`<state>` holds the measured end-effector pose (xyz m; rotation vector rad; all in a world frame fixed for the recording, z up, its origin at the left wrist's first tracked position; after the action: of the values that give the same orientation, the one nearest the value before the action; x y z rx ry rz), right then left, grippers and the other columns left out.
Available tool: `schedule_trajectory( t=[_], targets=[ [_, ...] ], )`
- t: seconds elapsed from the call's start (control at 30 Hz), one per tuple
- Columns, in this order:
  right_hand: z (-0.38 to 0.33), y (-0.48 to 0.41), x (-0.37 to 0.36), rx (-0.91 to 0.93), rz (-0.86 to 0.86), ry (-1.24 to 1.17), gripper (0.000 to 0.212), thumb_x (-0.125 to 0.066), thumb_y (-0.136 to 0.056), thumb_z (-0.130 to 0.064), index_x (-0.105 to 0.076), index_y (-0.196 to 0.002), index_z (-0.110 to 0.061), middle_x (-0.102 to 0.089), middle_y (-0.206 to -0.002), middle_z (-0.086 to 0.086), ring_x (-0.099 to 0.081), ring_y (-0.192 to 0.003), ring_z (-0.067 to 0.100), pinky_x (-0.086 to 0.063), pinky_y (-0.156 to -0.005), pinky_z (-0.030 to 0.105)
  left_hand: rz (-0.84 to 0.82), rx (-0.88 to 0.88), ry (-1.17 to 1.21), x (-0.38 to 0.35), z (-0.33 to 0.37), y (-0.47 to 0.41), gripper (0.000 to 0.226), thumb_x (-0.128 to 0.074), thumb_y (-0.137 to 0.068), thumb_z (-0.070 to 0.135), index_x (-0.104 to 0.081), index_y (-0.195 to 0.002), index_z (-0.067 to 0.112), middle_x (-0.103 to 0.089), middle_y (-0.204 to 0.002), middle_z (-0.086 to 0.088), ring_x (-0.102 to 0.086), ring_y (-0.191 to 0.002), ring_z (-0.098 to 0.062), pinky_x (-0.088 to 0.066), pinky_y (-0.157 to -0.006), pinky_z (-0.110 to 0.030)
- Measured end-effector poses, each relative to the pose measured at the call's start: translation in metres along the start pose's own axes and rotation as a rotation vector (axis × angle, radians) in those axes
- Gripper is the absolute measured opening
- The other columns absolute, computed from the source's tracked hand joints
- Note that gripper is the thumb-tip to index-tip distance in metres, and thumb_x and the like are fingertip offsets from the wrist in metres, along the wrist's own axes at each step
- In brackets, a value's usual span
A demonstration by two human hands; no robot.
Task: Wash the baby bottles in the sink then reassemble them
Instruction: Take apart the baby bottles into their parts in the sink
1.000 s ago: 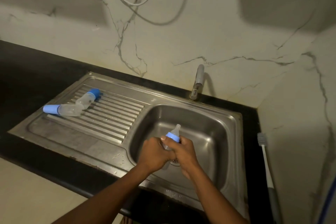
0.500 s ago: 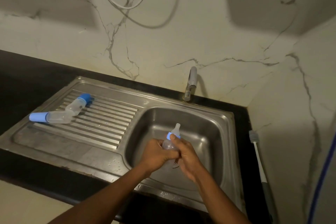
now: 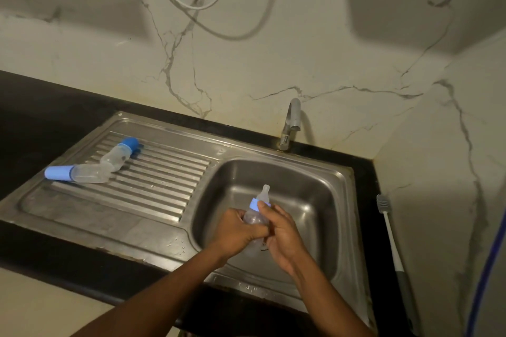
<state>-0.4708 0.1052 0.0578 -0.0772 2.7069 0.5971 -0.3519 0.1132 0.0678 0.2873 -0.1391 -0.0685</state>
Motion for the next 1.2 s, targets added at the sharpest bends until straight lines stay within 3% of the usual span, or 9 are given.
schedule_trajectory(
  t=[0.17,0.3,0.47,0.6,0.7,0.77,0.9,1.03,1.2],
  targets=[
    [0.003,-0.001,0.007,-0.064,-0.146,-0.031,0.051,-0.052,-0.096,-0.044,-0.063,-0.126,-0.004,-0.063,-0.122,0.028,-0.060,-0.108,0.035,-0.043,-0.099,0.054,-0.015,0.005,0.080,0.004,0.002,-0.002,0.015,-0.088,-0.070,0.015,-0.078,-0.077,0.006,-0.075,-0.072,-0.009,-0.072,-0.065,-0.019,-0.054,-0.057,-0.026],
    [-0.003,-0.004,-0.001,0.007,-0.075,0.084,0.045,-0.069,-0.084,-0.041,-0.066,-0.116,-0.011,-0.069,-0.112,0.023,-0.068,-0.100,0.034,-0.053,-0.087,0.049,-0.072,0.021,0.118,-0.001,-0.004,-0.007,0.019,-0.082,-0.068,0.020,-0.078,-0.083,0.009,-0.076,-0.081,-0.015,-0.074,-0.076,-0.028,-0.060,-0.074,-0.045],
    [0.008,-0.001,0.005,-0.065,-0.128,0.125,0.054,-0.043,-0.097,-0.059,-0.063,-0.128,-0.018,-0.068,-0.122,0.013,-0.066,-0.107,0.026,-0.052,-0.084,0.041,-0.074,0.063,0.376,-0.004,-0.012,-0.014,0.033,-0.077,-0.085,0.023,-0.068,-0.114,0.010,-0.074,-0.105,-0.017,-0.071,-0.101,-0.035,-0.055,-0.091,-0.050],
    [0.022,0.002,0.013,0.003,-0.147,0.162,0.039,-0.054,-0.099,-0.041,-0.058,-0.134,-0.025,-0.064,-0.130,0.004,-0.062,-0.120,0.024,-0.050,-0.100,0.047,-0.169,0.126,0.567,-0.002,-0.007,-0.024,0.060,-0.077,-0.083,0.036,-0.058,-0.130,0.003,-0.065,-0.113,-0.021,-0.063,-0.105,-0.034,-0.049,-0.096,-0.048],
    [0.022,0.002,0.018,0.032,-0.160,0.149,0.043,-0.065,-0.093,-0.032,-0.059,-0.133,-0.019,-0.062,-0.133,0.010,-0.060,-0.123,0.028,-0.047,-0.104,0.052,-0.198,0.149,0.597,0.000,-0.001,-0.029,0.043,-0.058,-0.097,0.046,-0.072,-0.116,0.010,-0.066,-0.110,-0.019,-0.061,-0.104,-0.031,-0.044,-0.103,-0.050],
    [0.021,0.001,0.020,0.002,-0.170,0.101,0.051,-0.068,-0.087,-0.030,-0.057,-0.135,-0.015,-0.060,-0.135,0.014,-0.059,-0.123,0.031,-0.046,-0.105,0.052,-0.164,0.155,0.655,0.005,0.003,-0.033,0.040,-0.049,-0.100,0.040,-0.081,-0.097,0.016,-0.068,-0.111,-0.017,-0.062,-0.102,-0.029,-0.044,-0.104,-0.048],
    [0.021,0.005,0.027,-0.021,-0.197,0.063,0.051,-0.069,-0.087,-0.021,-0.055,-0.135,-0.012,-0.061,-0.131,0.018,-0.061,-0.118,0.039,-0.052,-0.097,0.052,-0.195,0.062,0.639,0.016,0.010,-0.042,0.032,-0.061,-0.090,0.015,-0.068,-0.119,0.002,-0.070,-0.119,-0.016,-0.065,-0.108,-0.028,-0.052,-0.097,-0.042],
    [0.022,0.009,0.031,-0.013,-0.176,0.061,0.046,-0.066,-0.090,-0.014,-0.056,-0.134,-0.012,-0.060,-0.133,0.015,-0.060,-0.120,0.033,-0.052,-0.097,0.051,-0.139,0.067,0.503,0.014,0.014,-0.043,0.043,-0.077,-0.074,0.013,-0.066,-0.114,0.004,-0.071,-0.100,-0.010,-0.068,-0.095,-0.024,-0.059,-0.080,-0.037],
    [0.021,0.011,0.033,-0.033,-0.173,0.029,0.050,-0.068,-0.089,-0.016,-0.053,-0.137,-0.010,-0.059,-0.134,0.015,-0.060,-0.121,0.033,-0.053,-0.095,0.048,-0.280,0.114,0.581,0.017,0.001,-0.041,0.040,-0.065,-0.091,0.014,-0.062,-0.128,-0.002,-0.065,-0.124,-0.021,-0.063,-0.111,-0.031,-0.053,-0.095,-0.043]
  ],
)
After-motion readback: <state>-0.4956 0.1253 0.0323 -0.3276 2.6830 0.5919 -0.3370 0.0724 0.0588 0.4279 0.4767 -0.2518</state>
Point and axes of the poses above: each hand's wrist, its own y-axis away from the middle knuckle, its own x-axis out of the back of the hand, z = x × y, the point moved 3 cm from there along -y, towards the middle knuckle
